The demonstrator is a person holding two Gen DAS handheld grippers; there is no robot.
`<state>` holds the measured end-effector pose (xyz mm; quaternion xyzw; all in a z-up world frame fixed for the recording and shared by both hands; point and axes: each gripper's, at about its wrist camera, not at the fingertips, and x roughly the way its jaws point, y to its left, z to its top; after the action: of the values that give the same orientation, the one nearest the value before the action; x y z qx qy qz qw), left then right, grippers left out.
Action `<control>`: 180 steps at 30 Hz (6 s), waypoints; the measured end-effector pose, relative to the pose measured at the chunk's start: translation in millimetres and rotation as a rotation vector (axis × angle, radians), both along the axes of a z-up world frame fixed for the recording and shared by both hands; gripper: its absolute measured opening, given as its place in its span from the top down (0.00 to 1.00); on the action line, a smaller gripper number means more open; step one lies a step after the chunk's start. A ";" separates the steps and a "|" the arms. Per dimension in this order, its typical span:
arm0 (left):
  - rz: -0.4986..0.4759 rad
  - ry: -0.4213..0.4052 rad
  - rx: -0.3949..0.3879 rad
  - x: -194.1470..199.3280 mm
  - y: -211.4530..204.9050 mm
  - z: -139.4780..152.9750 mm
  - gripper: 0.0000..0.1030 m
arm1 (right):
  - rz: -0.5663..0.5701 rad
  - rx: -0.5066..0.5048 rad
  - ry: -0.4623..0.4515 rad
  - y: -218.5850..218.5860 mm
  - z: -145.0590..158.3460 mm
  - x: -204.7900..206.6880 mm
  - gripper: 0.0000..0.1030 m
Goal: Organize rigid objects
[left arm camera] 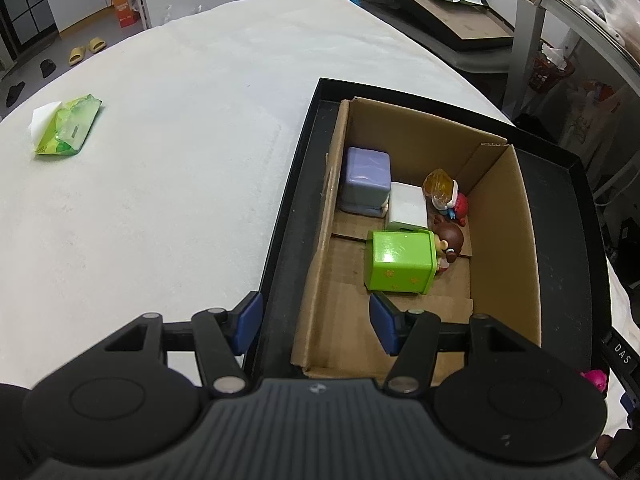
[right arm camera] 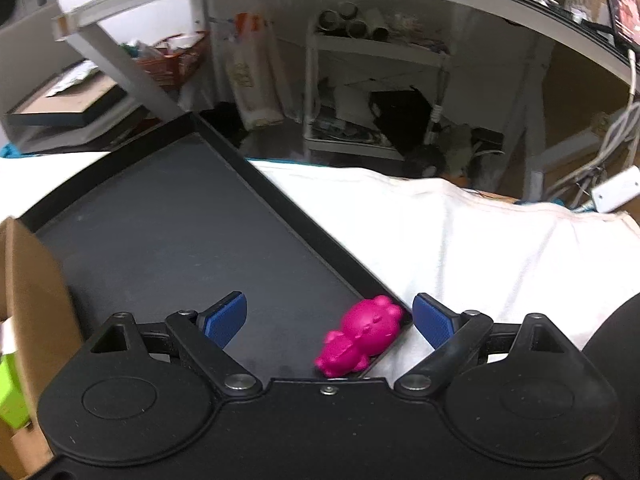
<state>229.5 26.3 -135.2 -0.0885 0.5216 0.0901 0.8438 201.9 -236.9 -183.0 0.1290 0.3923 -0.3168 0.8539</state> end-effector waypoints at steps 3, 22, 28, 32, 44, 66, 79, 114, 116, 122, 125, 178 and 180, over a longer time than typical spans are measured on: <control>-0.006 0.004 0.017 1.6 -4.1 -0.9 0.44 | -0.024 0.015 0.003 -6.0 -3.1 0.7 0.13; -0.001 0.023 0.052 10.4 -15.7 -6.4 0.44 | -0.043 0.209 0.071 -32.5 -36.5 13.0 0.50; 0.002 0.025 0.049 9.4 -14.1 -7.0 0.44 | -0.011 0.222 0.097 -28.0 -39.4 11.3 0.61; 0.004 0.025 0.048 8.6 -12.6 -7.7 0.44 | 0.000 0.237 0.077 -26.3 -37.4 9.0 0.62; -0.008 0.004 -0.003 6.4 -8.7 -1.9 0.44 | 0.091 0.222 -0.041 -19.6 -7.6 6.6 0.62; -0.048 -0.049 -0.062 6.8 -3.2 6.6 0.52 | 0.538 0.150 -0.204 40.5 54.1 44.3 0.62; -0.027 -0.055 -0.100 4.7 16.4 -3.4 0.72 | 0.828 0.143 -0.227 96.3 70.2 58.7 0.61; -0.005 -0.032 -0.173 6.7 31.6 -9.5 0.89 | 0.948 0.392 -0.095 130.3 48.0 66.8 0.55; -0.003 -0.038 -0.169 5.6 31.4 -5.0 0.89 | 0.934 0.384 -0.089 126.2 50.7 64.7 0.55; -0.015 -0.055 -0.154 -1.7 27.8 10.6 0.89 | 0.886 0.337 -0.083 112.8 63.7 55.5 0.50; -0.027 -0.063 -0.147 -6.1 24.5 19.0 0.89 | 0.863 0.325 -0.083 105.4 70.6 48.5 0.48; -0.183 -0.274 -0.082 -148.8 1.5 169.2 0.07 | 0.698 0.132 -0.192 16.9 208.6 -129.6 0.00; -0.198 -0.277 -0.097 -155.3 0.7 173.9 0.07 | 0.690 0.131 -0.203 13.9 212.2 -135.5 0.00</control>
<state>74.2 27.0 38.8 -0.0889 0.4104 -0.0319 0.9070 66.4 -223.1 29.2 0.0743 0.3455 0.0301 0.9350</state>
